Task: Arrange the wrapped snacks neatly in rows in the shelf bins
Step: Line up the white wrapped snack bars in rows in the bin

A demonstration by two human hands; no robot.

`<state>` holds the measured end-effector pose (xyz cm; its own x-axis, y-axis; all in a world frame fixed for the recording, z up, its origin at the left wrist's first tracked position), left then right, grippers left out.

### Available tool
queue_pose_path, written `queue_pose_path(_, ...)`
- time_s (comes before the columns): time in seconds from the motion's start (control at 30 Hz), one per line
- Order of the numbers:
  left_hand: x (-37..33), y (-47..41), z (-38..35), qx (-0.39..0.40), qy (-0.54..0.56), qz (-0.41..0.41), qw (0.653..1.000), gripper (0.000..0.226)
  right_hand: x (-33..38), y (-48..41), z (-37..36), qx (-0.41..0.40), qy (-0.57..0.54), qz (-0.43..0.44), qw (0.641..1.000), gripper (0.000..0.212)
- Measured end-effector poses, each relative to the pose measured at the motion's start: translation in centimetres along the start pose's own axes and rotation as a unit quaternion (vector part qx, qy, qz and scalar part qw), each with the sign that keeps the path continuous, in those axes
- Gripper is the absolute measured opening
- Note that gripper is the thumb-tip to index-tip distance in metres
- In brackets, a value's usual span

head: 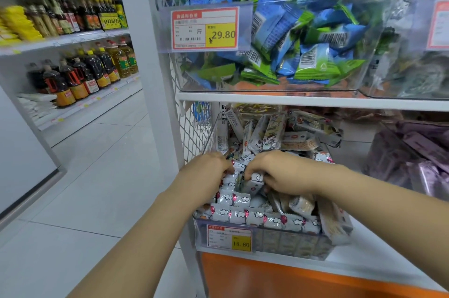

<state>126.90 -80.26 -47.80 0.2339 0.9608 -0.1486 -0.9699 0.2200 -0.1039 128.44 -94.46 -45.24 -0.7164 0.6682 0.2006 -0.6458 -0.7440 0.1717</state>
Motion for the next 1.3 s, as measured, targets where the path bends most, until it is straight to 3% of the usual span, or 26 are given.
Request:
queue_pose_path(0.13,-0.1,0.1,0.1,0.001,-0.012,0.001,1.0,0.041,0.3,0.0,0.2,0.025,-0.038,0.002,0.999,0.026)
queue_pose_path(0.27,-0.2,0.2,0.2,-0.002,-0.02,0.005,1.0,0.05,0.5,-0.7,0.4,-0.039,-0.049,0.01,0.998,0.002)
queue_pose_path(0.43,-0.5,0.7,0.2,-0.005,-0.036,-0.002,0.999,0.043,0.6,-0.8,-0.1,-0.028,-0.015,-0.014,0.999,0.027)
queue_pose_path(0.63,-0.7,2.0,-0.2,-0.017,0.008,-0.023,1.0,0.034,0.9,-1.3,-0.3,-0.005,0.004,-0.018,1.0,0.031)
queue_pose_path(0.8,-0.9,3.2,-0.1,-0.018,0.027,-0.045,0.998,0.036,0.9,-2.3,-1.3,0.006,-0.035,-0.049,0.998,0.046)
queue_pose_path(1.0,-0.9,4.7,0.3,-0.026,0.072,-0.076,0.994,0.045,-0.7,-1.8,-1.2,0.004,-0.184,-0.146,0.972,0.052)
queue_pose_path(1.13,-0.6,4.8,0.0,-0.024,0.078,-0.076,0.994,0.048,-0.5,-2.0,-2.3,0.022,-0.36,-0.192,0.913,0.062)
queue_pose_path(1.3,-0.8,5.4,0.4,-0.025,0.073,-0.071,0.994,0.034,0.1,-3.1,-3.1,0.05,-0.414,-0.199,0.887,0.061)
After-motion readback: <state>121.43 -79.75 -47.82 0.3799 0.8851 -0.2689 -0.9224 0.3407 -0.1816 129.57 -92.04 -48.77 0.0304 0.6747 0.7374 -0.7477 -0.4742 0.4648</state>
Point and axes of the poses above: each hand's wrist, its own y-axis away from the middle knuckle, its own z-axis out of the back of the hand, x = y × z, the point moved 5 cm from there along -y, towards the middle knuckle, and after that the axes turned 1 degree about x, right-handed, at the moved point
